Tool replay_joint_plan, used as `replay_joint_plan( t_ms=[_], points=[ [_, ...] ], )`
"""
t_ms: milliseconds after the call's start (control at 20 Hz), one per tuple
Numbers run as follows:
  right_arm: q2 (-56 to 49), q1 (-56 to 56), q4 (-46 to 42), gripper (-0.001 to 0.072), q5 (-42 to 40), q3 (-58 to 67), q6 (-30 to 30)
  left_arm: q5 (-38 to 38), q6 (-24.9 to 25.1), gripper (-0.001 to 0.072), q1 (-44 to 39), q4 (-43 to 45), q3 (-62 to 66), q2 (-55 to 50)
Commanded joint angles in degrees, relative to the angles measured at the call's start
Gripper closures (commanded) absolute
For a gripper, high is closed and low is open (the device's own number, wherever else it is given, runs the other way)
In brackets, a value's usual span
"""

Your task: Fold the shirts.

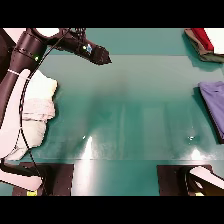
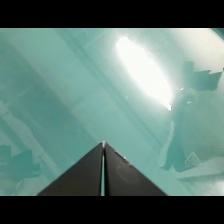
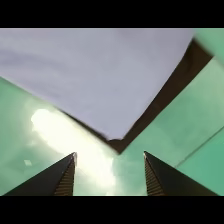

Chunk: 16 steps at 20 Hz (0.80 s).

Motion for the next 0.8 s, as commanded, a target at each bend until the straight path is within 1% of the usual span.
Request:
replay_joint_plan(
  t_ms=[0, 50, 150, 200, 250, 300, 350, 400, 450, 600, 750],
  points=[
    [2.03, -1.20, 14.03, 0.0283, -0.90, -3.43, 2.51, 0.02, 0.33, 0.0682, -0.04, -0.04, 0.00, 0.04],
    [2.29, 0.70, 19.10, 0.0283, -0.79, -3.58, 2.27, -0.39, 0.31, 0.0683, -0.04, -0.04, 0.00, 0.04],
    [2.29, 6.62, 25.70, 0.0284, -0.33, -3.56, 1.03, -2.67, 0.13, 0.0683, -0.04, -0.13, 0.00, 0.04],
    [2.29, 10.51, 27.15, 0.0336, -0.33, -3.52, 0.83, -2.67, 0.15, 0.0682, -0.04, -0.22, 0.02, 0.04],
    [2.27, 14.27, 27.96, 0.0493, -0.42, -3.52, 0.22, -2.47, 0.13, 0.0683, -0.04, -0.48, 0.02, 0.07],
    [2.27, 18.27, 27.96, 0.0594, -0.87, -3.52, -1.14, -2.49, 0.15, 0.0683, -0.04, -0.48, 0.02, 0.04],
    [2.27, 21.90, 27.87, 0.0661, -1.14, -3.52, -2.43, -2.51, 0.15, 0.0683, -0.04, -0.50, 0.02, 0.04],
    [2.27, 25.20, 27.67, 0.0667, -1.70, -3.52, -3.41, -2.49, 0.15, 0.0683, -0.04, -0.50, 0.00, 0.07],
    [2.27, 28.33, 27.47, 0.0697, -2.62, -3.52, -3.69, -2.51, 0.15, 0.0682, -0.04, -0.50, 0.02, 0.07],
    [2.27, 35.26, 27.50, 0.0697, -5.46, -3.52, -3.67, -2.51, 0.13, 0.0683, -0.04, -0.50, 0.00, 0.07],
    [2.27, 38.49, 27.52, 0.0696, -5.75, -3.52, -3.67, -2.51, 0.15, 0.0682, -0.04, -0.50, 0.02, 0.07]
  ],
)
